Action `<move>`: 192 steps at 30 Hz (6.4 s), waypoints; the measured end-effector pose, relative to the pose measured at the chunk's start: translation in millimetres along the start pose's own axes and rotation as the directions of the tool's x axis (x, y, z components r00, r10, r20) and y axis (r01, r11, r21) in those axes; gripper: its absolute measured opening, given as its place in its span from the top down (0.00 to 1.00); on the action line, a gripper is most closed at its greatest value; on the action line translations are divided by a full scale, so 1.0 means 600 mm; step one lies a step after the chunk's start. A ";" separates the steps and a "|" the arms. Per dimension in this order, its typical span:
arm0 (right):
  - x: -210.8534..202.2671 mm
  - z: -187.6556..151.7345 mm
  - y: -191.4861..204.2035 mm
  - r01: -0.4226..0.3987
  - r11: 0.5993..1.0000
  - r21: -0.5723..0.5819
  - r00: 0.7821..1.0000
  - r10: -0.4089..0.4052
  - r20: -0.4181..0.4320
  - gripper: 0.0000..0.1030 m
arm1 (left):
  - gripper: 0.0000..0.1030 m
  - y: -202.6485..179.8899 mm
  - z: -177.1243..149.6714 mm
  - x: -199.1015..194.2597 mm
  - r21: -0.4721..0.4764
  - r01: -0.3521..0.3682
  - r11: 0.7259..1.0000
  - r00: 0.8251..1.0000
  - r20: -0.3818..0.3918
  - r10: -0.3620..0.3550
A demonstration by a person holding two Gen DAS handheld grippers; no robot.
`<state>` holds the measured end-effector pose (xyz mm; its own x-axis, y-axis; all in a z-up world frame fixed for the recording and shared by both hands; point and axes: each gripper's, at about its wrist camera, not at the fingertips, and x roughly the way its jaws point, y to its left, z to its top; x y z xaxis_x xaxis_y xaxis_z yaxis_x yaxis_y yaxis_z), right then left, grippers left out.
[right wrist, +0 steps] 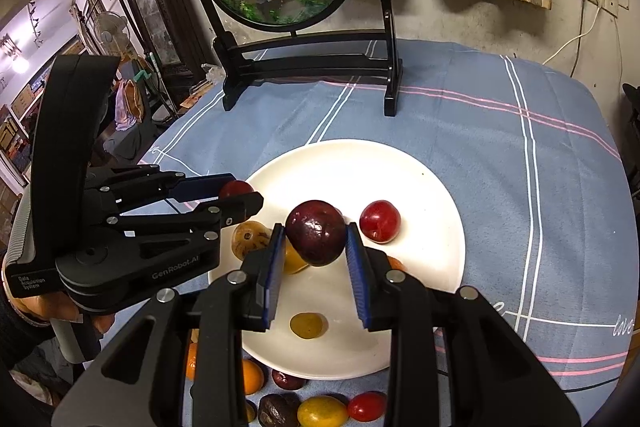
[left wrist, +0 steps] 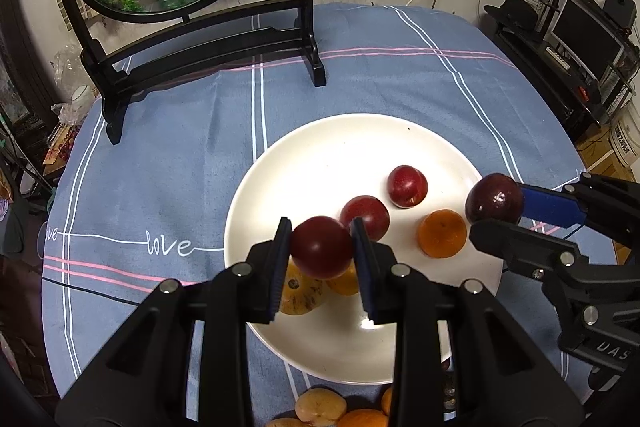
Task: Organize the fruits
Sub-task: 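Open both tools to drop the plum and tomato onto the plate, then grasp a brown round pear with the left tool while the right tool grasps an orange, then carry the brown pear and orange over the plate with both tools, then open both tools to release the pear and orange onto the plate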
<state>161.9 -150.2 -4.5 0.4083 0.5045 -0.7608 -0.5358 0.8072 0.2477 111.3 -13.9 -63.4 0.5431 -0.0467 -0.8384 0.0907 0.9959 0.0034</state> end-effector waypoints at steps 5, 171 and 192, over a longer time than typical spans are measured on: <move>0.021 0.000 0.007 0.026 0.999 -0.029 0.998 -0.028 -0.061 0.69 | 0.69 -0.004 0.002 0.006 0.012 -0.007 1.000 1.000 -0.010 0.008; -0.021 -0.049 0.009 -0.028 0.999 -0.031 0.999 0.027 -0.041 0.66 | 0.55 -0.002 -0.036 -0.074 0.110 0.122 0.986 0.991 0.048 -0.127; -0.041 -0.030 -0.061 -0.070 0.991 0.117 0.997 0.064 0.052 0.31 | 0.41 0.047 -0.004 -0.018 -0.028 0.121 0.992 0.992 0.032 -0.120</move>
<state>158.1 -197.6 -5.5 0.4111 0.5708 -0.7108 -0.4730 0.8001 0.3690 105.9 14.9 -55.8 0.5544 -0.1683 -0.8150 0.1325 0.9847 -0.1132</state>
